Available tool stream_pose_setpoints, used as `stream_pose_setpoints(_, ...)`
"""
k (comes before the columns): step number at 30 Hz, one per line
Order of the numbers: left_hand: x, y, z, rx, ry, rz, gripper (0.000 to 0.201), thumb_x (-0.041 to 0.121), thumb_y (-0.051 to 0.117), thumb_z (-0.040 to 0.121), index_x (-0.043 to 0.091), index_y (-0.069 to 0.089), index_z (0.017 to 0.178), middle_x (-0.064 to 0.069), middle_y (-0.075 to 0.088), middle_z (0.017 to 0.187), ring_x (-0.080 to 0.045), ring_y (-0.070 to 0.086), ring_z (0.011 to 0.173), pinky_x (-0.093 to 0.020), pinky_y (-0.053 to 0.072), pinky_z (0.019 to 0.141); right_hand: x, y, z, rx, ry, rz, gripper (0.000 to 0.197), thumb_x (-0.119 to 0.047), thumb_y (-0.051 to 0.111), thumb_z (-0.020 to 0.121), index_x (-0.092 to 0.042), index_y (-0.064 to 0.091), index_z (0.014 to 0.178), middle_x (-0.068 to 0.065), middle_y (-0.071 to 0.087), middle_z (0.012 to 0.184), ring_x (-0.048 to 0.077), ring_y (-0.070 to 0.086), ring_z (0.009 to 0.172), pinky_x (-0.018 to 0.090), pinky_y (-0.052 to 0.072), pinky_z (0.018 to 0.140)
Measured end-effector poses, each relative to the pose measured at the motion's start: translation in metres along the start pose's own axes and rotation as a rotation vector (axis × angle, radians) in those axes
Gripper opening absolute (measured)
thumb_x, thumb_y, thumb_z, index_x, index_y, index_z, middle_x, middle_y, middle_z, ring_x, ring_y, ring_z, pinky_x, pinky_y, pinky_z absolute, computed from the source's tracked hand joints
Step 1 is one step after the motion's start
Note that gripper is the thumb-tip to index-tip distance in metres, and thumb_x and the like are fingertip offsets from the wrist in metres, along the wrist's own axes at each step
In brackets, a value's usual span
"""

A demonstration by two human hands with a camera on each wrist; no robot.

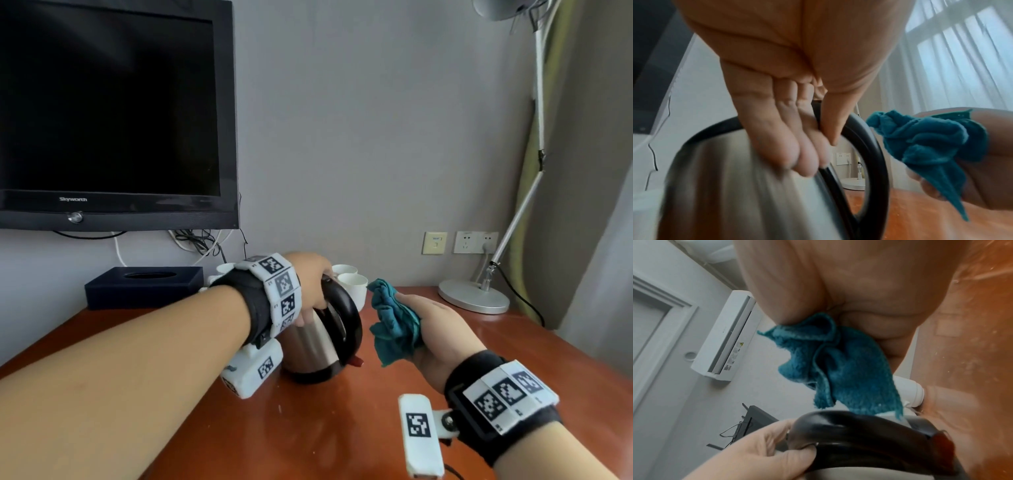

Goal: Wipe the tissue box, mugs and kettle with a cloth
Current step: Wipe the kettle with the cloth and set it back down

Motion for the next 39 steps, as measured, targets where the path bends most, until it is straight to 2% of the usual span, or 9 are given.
stream_pose_setpoints(3,-0.003,-0.024,0.003,0.146,0.033,0.307,0.032,0.038,0.079,0.086,0.028,0.072,0.115,0.005,0.074,0.099,-0.02,0.07,0.094,-0.027,0.05,0.072,0.003,-0.006,0.002,0.011,0.009,0.031,0.034,-0.018,0.059,0.102,0.008,0.065,0.124,0.019,0.067,0.089,0.034,0.07,0.069,0.047,0.057,0.073)
stream_pose_setpoints(8,-0.032,-0.032,0.01,0.251,-0.033,0.327,0.025,0.053,0.072,0.088,0.03,0.065,0.095,0.0,0.049,0.108,-0.023,0.049,0.107,-0.037,0.047,0.089,0.01,-0.007,0.006,0.005,0.033,0.035,0.033,-0.016,0.058,0.103,0.008,0.065,0.123,0.018,0.066,0.086,0.034,0.069,0.065,0.047,0.056,0.072)
stream_pose_setpoints(12,-0.043,-0.044,0.007,0.272,-0.044,0.263,0.037,0.055,0.065,0.095,0.021,0.057,0.085,0.0,0.058,0.089,-0.023,0.059,0.087,-0.032,0.041,0.07,0.01,0.0,0.013,-0.003,0.045,0.038,0.033,-0.018,0.058,0.103,0.006,0.065,0.125,0.016,0.068,0.085,0.033,0.069,0.066,0.047,0.056,0.074)
stream_pose_setpoints(21,-0.063,-0.046,0.004,0.235,-0.124,0.242,0.054,0.058,0.062,0.097,0.014,0.053,0.067,-0.002,0.05,0.066,-0.02,0.05,0.062,-0.032,0.034,0.055,0.015,0.014,0.015,-0.003,0.027,-0.045,0.028,-0.017,0.059,0.103,0.006,0.066,0.117,0.019,0.07,0.086,0.036,0.072,0.073,0.048,0.059,0.073)
stream_pose_setpoints(25,-0.064,-0.047,0.003,0.256,-0.1,0.192,0.046,0.057,0.061,0.098,0.012,0.07,0.092,-0.006,0.066,0.085,-0.025,0.065,0.081,-0.034,0.047,0.068,0.02,0.017,0.013,-0.005,0.03,-0.077,0.026,-0.017,0.059,0.104,0.005,0.066,0.115,0.02,0.071,0.084,0.037,0.073,0.075,0.048,0.059,0.072)
stream_pose_setpoints(29,-0.062,-0.042,-0.001,0.16,-0.114,0.21,0.041,0.043,0.039,0.11,0.014,0.065,0.097,-0.007,0.067,0.099,-0.027,0.063,0.097,-0.032,0.042,0.075,0.027,0.024,0.01,-0.02,0.033,-0.12,0.027,-0.019,0.06,0.103,0.004,0.068,0.115,0.021,0.072,0.086,0.038,0.073,0.079,0.046,0.058,0.073)
stream_pose_setpoints(33,-0.064,-0.033,-0.005,0.114,-0.184,0.16,0.05,0.045,0.03,0.111,0.01,0.052,0.14,-0.014,0.062,0.132,-0.029,0.057,0.108,-0.034,0.039,0.087,0.031,0.03,0.009,-0.019,0.029,-0.156,0.026,-0.018,0.062,0.102,0.005,0.068,0.113,0.021,0.072,0.088,0.039,0.071,0.08,0.043,0.058,0.071)
stream_pose_setpoints(36,-0.066,-0.023,-0.009,0.152,-0.23,0.08,0.055,0.048,0.029,0.11,0.014,0.035,0.153,-0.02,0.059,0.124,-0.032,0.051,0.097,-0.034,0.034,0.078,0.034,0.032,0.008,-0.01,0.022,-0.2,0.025,-0.018,0.062,0.102,0.004,0.068,0.112,0.022,0.073,0.089,0.037,0.071,0.08,0.047,0.057,0.074)
stream_pose_setpoints(39,-0.068,-0.013,-0.013,0.17,-0.173,-0.043,0.051,0.046,0.029,0.11,0.025,0.029,0.157,-0.015,0.058,0.114,-0.033,0.056,0.095,-0.034,0.036,0.076,0.033,0.034,0.009,0.027,-0.015,-0.259,0.02,-0.018,0.066,0.1,-0.001,0.068,0.11,0.021,0.076,0.096,0.042,0.074,0.083,0.053,0.06,0.083)
Point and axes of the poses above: each hand's wrist, its own z-axis towards the middle knuckle, its own y-axis out of the palm, x = y × z, the point moved 6 cm from there along z, towards the middle knuckle
